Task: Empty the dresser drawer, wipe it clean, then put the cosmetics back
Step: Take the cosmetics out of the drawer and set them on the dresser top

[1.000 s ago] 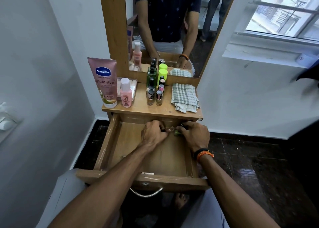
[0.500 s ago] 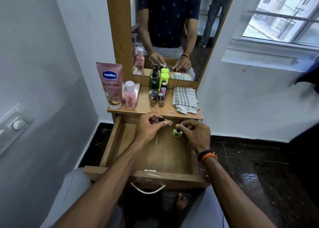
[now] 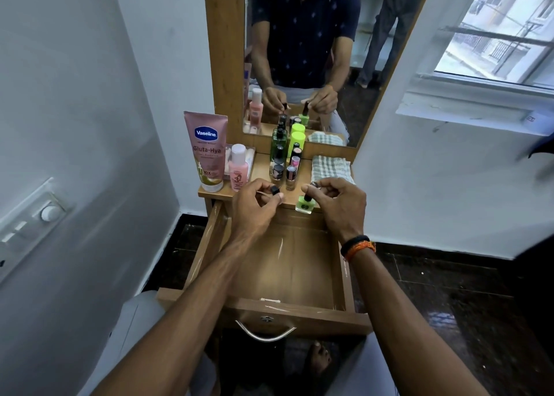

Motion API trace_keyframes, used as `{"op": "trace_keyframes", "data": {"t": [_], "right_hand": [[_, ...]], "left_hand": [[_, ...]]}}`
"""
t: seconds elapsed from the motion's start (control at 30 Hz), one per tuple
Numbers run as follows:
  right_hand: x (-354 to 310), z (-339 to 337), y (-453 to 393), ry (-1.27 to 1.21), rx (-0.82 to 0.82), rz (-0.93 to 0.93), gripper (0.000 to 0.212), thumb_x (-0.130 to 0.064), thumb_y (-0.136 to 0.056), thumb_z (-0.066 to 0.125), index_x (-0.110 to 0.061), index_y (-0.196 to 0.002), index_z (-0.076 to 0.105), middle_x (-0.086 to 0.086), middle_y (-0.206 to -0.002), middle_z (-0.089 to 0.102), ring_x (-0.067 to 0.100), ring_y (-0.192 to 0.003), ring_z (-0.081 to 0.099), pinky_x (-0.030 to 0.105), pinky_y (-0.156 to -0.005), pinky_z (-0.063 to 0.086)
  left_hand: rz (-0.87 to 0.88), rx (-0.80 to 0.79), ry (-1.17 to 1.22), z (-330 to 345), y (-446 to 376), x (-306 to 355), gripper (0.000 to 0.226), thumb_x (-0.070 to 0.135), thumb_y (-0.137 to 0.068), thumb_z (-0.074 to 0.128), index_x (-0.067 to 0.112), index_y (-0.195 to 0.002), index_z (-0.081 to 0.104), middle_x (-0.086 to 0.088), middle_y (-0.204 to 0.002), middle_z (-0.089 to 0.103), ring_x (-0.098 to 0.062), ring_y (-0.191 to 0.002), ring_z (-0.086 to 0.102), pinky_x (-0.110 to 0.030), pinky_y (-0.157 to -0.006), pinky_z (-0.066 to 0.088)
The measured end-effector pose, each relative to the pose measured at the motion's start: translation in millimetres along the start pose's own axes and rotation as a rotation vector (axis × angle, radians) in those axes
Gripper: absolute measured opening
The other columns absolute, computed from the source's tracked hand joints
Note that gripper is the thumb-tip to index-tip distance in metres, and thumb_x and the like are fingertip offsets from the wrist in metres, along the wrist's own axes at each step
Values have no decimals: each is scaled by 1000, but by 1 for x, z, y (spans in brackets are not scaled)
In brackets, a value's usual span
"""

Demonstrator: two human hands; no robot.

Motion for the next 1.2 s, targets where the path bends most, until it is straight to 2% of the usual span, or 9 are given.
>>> {"op": "trace_keyframes", "data": {"t": [0.13,0.37,0.5,0.67,0.77,1.07,1.2], "right_hand": [[-14,15,-12,8,-6,-25,26,-40,-77,84,-15,-84,78,-3,-71,70,13,-68,64,35,-65,58],[-16,34,-21,14,-10,-9,25,-38,-78,83,-15,-87,77,-5,-73,69,7,-66,61,31,-64,58],[-14,36,-22,22,-4,2,28,-40,-78,83,-15,-88,77,-4,-75,70,10,-69,63,33,-66,59],[-11,40,-21,62,-35,-12,30,-37,-78,84,-13,-92,74,1,-86,69,15,-78,62,37,-72,58],[-9,43,-18,86,-42,-17,30,-35,-78,83,-13,-94,72,2,-92,65,15,-81,60,37,-74,57],[5,45,-1,34,-101,39,28,-24,-79,85,-12,-100,72,4,-94,70,17,-83,65,38,-79,59],[12,45,4,14,-119,73,30,-17,-79,84,-12,-106,72,2,-97,71,15,-86,66,36,-82,59]], "left_hand": [[18,51,-8,0,-8,1,11,18,-83,77,15,-91,70,5,-83,69,-6,-78,64,-8,-62,45],[18,72,-27,7,-16,-6,11,17,-85,76,15,-93,69,6,-84,69,-7,-80,64,-21,-67,50],[29,68,-41,8,-20,-5,11,17,-85,76,14,-93,69,6,-82,68,-5,-77,62,-7,-61,42],[15,22,-55,13,-21,-9,12,13,-85,76,14,-92,67,10,-79,65,3,-73,58,-5,-58,42],[14,13,-60,15,-20,-10,14,13,-85,77,12,-94,67,8,-82,66,2,-76,60,-4,-60,44],[-14,47,-93,17,-20,-10,17,10,-82,77,15,-89,63,6,-79,64,-2,-71,59,-11,-59,46],[-13,69,-95,18,-19,-11,16,8,-81,77,14,-87,63,4,-79,64,-10,-74,62,-21,-63,54]]}}
Point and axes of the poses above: each hand's wrist, its own y-axis away from the middle knuckle, its own z-axis out of the palm, x = y × z, the point moved 8 cm from there along -y, towards the middle knuckle
